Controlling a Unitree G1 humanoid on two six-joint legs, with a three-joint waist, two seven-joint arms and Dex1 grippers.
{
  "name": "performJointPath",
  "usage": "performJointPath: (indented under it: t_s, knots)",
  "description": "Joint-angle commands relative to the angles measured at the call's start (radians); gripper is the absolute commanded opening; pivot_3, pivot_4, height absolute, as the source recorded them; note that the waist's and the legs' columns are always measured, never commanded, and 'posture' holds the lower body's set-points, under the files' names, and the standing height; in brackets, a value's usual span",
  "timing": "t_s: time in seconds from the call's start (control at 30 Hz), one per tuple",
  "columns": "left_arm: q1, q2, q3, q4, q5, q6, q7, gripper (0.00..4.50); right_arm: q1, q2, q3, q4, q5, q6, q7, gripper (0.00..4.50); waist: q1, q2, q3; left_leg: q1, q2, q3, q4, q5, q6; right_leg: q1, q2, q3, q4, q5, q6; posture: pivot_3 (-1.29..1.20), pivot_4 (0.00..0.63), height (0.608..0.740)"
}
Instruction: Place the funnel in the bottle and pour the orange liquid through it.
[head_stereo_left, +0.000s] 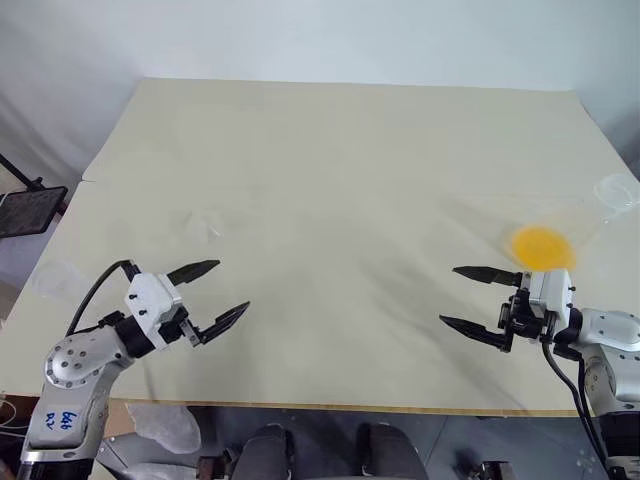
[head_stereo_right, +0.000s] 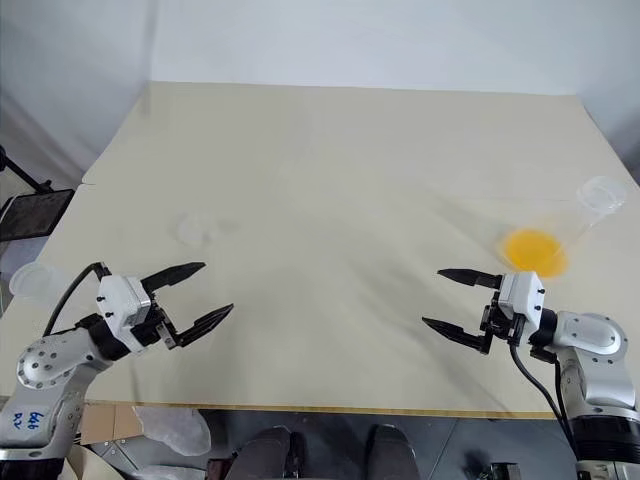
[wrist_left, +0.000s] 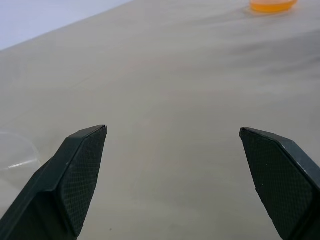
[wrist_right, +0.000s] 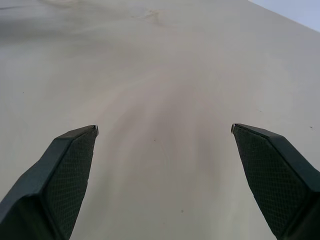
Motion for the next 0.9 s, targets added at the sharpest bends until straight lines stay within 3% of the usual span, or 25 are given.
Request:
performJointPath:
  t_s: [0.03, 0.17, 0.3, 0.57, 0.73, 0.9]
  knots:
    - [-0.007, -0.002, 0.016, -0.04, 0.008, -0.013, 0.024, 4.5, -0.008, 0.001, -0.012, -0.018, 0.015, 0.006, 0.004, 4.49, 0.0, 0.0, 0.0, 0.0, 0.0, 0.0, 0.0, 0.0, 0.0, 0.0, 0.0, 0.0, 0.0, 0.0, 0.0, 0.0, 0.15, 0.74]
    - [0.028, -0.039, 0.059, -0.051, -0.015, -0.032, 0.063, 4.5, -0.03, 0.018, 0.001, -0.013, 0.021, 0.026, 0.0, 4.49, -0.002, 0.0, 0.0, 0.0, 0.0, 0.0, 0.0, 0.0, 0.0, 0.0, 0.0, 0.0, 0.0, 0.0, 0.0, 0.0, 0.15, 0.74]
    - [0.157, -0.111, 0.167, -0.083, -0.074, -0.012, 0.129, 4.5, -0.07, 0.061, 0.024, -0.066, 0.048, 0.091, -0.034, 4.49, -0.012, 0.0, 0.0, 0.0, 0.002, 0.0, 0.0, 0.0, 0.0, 0.0, 0.0, 0.001, 0.0, 0.0, 0.0, 0.0, 0.15, 0.74]
    - [0.404, -0.334, 0.294, -0.109, -0.052, -0.081, 0.301, 4.5, -0.132, 0.162, 0.124, -0.239, 0.112, 0.225, -0.09, 4.49, -0.002, -0.001, 0.0, 0.0, 0.0, -0.001, 0.001, -0.001, 0.001, 0.0, -0.002, 0.0, 0.0, 0.0, 0.0, 0.0, 0.15, 0.74]
    - [0.468, -0.428, 0.294, -0.126, -0.06, -0.116, 0.352, 4.5, -0.153, 0.2, 0.176, -0.277, 0.09, 0.212, -0.074, 4.49, 0.011, -0.002, 0.001, 0.0, -0.001, -0.001, 0.001, -0.001, 0.002, 0.001, -0.004, -0.001, -0.001, 0.0, 0.0, 0.0, 0.15, 0.74]
    - [0.469, -0.539, 0.379, -0.074, -0.091, -0.161, 0.49, 4.5, -0.163, 0.205, 0.22, -0.245, 0.016, 0.08, -0.001, 4.49, 0.01, -0.003, 0.001, 0.0, -0.001, 0.0, 0.001, -0.002, 0.003, 0.001, -0.004, -0.001, -0.002, 0.0, 0.001, 0.0, 0.15, 0.74]
